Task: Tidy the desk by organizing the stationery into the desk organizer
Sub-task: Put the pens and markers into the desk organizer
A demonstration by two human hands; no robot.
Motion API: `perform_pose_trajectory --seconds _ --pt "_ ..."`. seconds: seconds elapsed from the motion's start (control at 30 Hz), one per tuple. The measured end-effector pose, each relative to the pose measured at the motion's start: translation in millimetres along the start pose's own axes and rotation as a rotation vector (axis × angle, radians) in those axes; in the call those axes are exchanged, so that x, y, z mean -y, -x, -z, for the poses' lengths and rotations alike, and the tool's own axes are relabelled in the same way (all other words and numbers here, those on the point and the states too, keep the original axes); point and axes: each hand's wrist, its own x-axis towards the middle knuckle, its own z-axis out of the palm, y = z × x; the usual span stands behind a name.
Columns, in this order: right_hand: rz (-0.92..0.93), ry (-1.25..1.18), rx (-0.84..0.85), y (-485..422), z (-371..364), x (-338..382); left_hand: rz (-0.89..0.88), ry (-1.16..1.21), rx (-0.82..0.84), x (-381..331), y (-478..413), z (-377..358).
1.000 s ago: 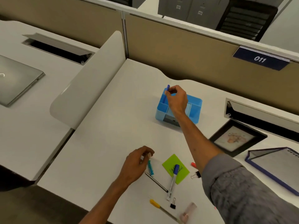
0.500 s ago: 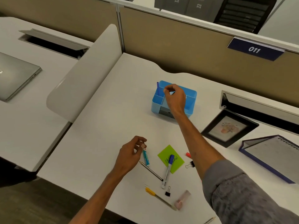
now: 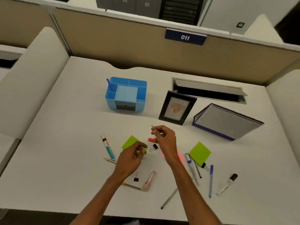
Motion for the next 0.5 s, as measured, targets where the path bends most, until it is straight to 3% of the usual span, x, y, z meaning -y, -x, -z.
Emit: perform_pose_trajectory --seconds 0.2,0.5 --pt "-0.018 0.126 -0.058 61 95 -50 -0.127 -0.079 0.192 -46 2 -70" --pt "-0.172 0.025 -0.301 114 212 -102 -0.286 -0.225 0.311 -100 12 -184"
